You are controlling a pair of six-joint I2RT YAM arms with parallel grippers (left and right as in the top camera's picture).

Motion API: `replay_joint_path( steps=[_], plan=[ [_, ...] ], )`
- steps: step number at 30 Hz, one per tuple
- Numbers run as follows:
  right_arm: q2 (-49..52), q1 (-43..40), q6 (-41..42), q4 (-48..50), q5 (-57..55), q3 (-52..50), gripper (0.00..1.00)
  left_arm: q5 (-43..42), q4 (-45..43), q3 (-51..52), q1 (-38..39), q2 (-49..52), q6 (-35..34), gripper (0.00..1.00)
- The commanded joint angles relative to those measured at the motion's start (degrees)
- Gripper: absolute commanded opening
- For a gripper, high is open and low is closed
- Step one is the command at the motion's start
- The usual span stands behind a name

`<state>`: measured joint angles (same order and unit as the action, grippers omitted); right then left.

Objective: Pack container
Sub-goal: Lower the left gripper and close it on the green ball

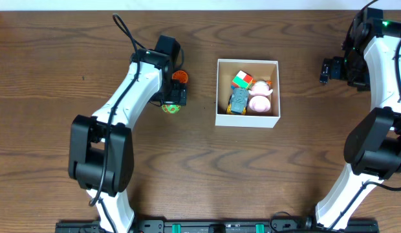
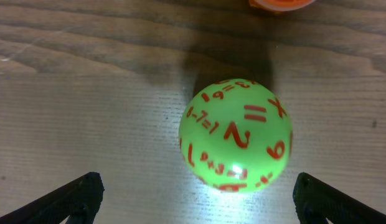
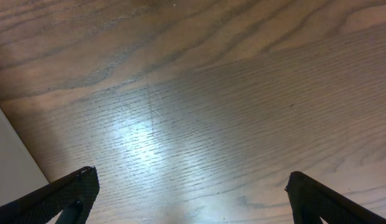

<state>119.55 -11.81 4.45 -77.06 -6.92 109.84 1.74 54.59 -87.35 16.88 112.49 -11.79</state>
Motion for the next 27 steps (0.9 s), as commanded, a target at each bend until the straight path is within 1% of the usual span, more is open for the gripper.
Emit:
replay_joint_path(
  steps=[1, 8, 14, 18, 21, 27],
  plan=[
    [-0.37, -0.17, -0.68, -0.04, 0.04, -0.13, 0.99, 0.68, -0.42, -1.01, -0.22, 1.81, 0.52, 0.98],
    [-0.37, -0.17, -0.68, -0.04, 0.04, -0.13, 0.99, -0.37, -1.18, -0.79, -0.22, 5.05, 0.52, 0.98],
    [-0.37, -0.17, -0.68, -0.04, 0.04, -0.13, 0.99, -4.74, -2.23, -0.63, -0.22, 5.31, 0.57, 0.98],
    [-0.37, -0.17, -0.68, -0.04, 0.02, -0.13, 0.99, -5.22, -2.43, -0.63, -0.22, 5.31, 0.57, 1.0],
    [-0.37, -0.17, -0.68, -0.04, 0.04, -0.13, 0.99, -5.22, -2.38, -0.63, -0.22, 5.31, 0.57, 0.86],
    [-0.37, -0.17, -0.68, -0.04, 0.04, -0.13, 0.99, -5.22, -2.27, -0.63, -0.22, 5.31, 0.57, 0.86]
  ],
)
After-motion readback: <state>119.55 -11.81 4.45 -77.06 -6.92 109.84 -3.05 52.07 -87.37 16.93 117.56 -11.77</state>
